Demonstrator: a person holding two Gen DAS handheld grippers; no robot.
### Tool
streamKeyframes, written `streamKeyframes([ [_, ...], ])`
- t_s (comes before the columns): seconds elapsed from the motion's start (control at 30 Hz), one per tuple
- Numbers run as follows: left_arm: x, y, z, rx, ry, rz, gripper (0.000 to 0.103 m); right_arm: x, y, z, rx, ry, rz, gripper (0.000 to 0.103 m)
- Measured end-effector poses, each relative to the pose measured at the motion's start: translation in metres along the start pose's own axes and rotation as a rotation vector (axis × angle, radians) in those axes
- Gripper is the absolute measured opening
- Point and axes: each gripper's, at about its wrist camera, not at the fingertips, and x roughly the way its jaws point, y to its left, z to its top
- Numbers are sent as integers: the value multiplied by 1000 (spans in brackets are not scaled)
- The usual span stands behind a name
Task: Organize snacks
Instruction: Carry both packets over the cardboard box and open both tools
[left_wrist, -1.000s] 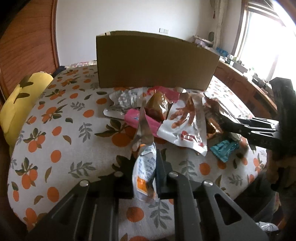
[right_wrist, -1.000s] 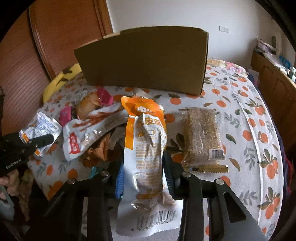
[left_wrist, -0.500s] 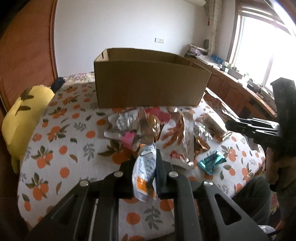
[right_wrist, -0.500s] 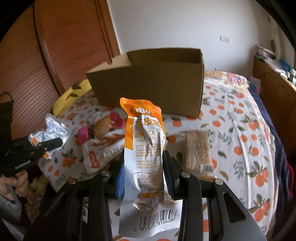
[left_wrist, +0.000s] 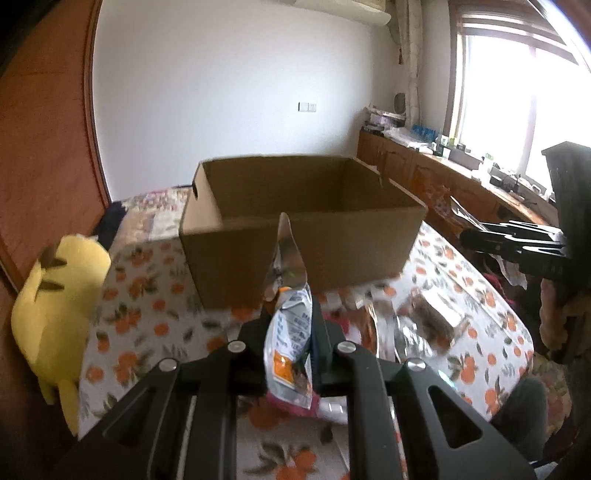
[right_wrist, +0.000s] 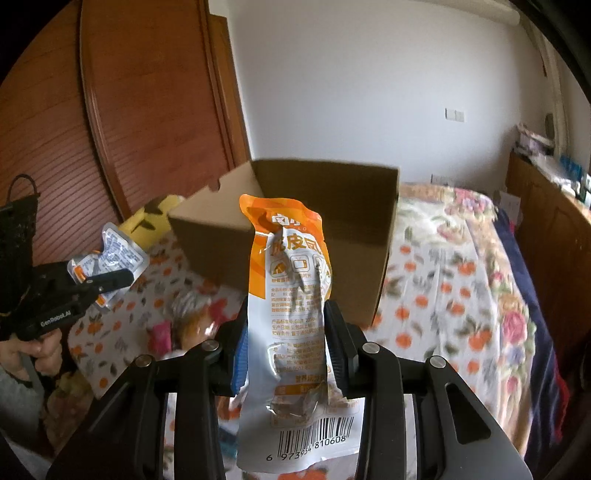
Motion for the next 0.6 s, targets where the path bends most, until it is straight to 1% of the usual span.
streamKeyframes([
  [0.3, 23, 14, 57, 27, -47, 10, 13, 29, -13, 53, -37, -64, 20, 36],
  [0.5, 58, 22, 93, 43, -55, 3, 13, 65, -24, 85, -47, -66, 35, 36],
  [0.6, 76, 26, 104, 48, -52, -3, 13, 86, -25, 96, -63, -66, 29, 36],
])
